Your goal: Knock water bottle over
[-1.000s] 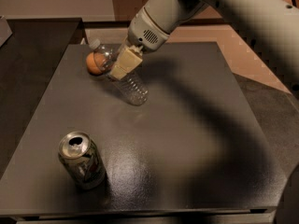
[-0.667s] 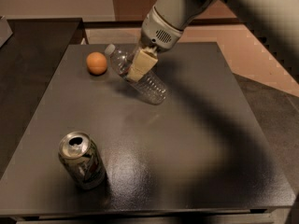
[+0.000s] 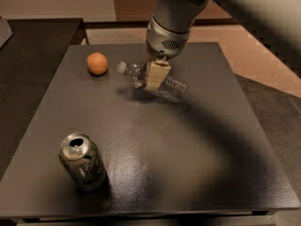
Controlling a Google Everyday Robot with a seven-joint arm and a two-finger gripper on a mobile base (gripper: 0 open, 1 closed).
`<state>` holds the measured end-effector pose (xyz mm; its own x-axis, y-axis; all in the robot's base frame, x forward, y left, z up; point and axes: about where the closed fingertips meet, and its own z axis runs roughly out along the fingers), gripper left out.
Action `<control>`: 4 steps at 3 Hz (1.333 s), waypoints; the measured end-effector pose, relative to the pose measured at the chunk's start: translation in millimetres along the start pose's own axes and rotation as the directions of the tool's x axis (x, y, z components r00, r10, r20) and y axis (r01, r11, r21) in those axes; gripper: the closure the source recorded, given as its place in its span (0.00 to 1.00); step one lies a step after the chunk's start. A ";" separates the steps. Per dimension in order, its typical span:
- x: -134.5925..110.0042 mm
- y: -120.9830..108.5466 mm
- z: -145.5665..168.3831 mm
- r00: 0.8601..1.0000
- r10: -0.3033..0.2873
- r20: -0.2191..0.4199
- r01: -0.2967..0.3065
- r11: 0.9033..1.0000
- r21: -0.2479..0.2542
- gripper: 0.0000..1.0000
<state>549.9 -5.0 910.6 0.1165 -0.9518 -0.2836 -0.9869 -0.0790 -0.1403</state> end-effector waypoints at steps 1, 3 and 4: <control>3.7 13.1 17.9 0.986 -0.112 -0.122 0.112 0.994 -0.006 0.35; 3.6 38.7 66.0 0.909 -0.310 -0.277 0.308 0.950 -0.052 0.00; 3.6 38.7 66.0 0.909 -0.310 -0.277 0.308 0.950 -0.052 0.00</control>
Offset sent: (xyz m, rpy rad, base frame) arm -0.0301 0.0146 -0.0693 -0.3771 -0.0998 0.2810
